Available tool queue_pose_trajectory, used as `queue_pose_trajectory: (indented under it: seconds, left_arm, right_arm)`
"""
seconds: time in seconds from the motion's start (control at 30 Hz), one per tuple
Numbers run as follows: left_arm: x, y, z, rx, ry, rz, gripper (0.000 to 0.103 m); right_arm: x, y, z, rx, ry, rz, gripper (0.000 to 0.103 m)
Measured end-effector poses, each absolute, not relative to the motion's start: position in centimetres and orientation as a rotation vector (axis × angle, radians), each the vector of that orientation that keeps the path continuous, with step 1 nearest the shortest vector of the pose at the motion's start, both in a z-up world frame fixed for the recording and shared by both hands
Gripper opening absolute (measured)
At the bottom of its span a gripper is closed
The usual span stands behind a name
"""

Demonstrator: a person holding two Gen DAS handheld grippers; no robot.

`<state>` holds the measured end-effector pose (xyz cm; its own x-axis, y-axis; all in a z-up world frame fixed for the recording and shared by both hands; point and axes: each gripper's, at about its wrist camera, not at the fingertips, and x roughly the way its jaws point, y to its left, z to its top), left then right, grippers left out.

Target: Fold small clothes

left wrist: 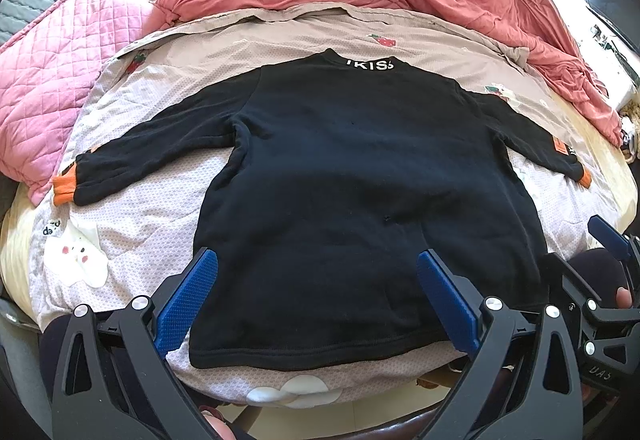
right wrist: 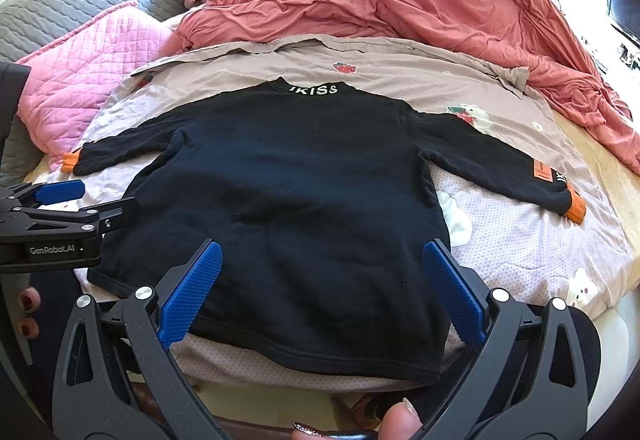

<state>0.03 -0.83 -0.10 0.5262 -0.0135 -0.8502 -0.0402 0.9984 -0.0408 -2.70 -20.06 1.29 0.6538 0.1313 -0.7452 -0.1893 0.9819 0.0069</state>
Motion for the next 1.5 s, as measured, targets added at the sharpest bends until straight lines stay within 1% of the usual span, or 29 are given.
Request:
queue_pose_trajectory:
  seconds: [0.37,0.67,0.97,1.5]
  left_arm:
    - [1.4,-1.1,0.2,-0.042,1.001,0.015,0.099]
    - [3.1,-1.2,-0.1,-0.03,1.002,0.023,0.099]
    - [6.0,-1.6,-0.1,-0.021,0.994,0.035,0.099]
    - [13.3,-2.8,-0.2,-0.032,0.992,0.067,0.099]
  right_arm:
    - [-2.5,-20.2,1.1,-0.066,0.847,0.184,0.095]
    - [-0.1,-21.1,1.5,-0.054,0.847,0.173,0.095]
    - [4.4,-22.6,2.3,-0.034,0.848,0.142,0.095]
    - [14.1,-23.1,3.0,0.001,0.785,0.036,0.095]
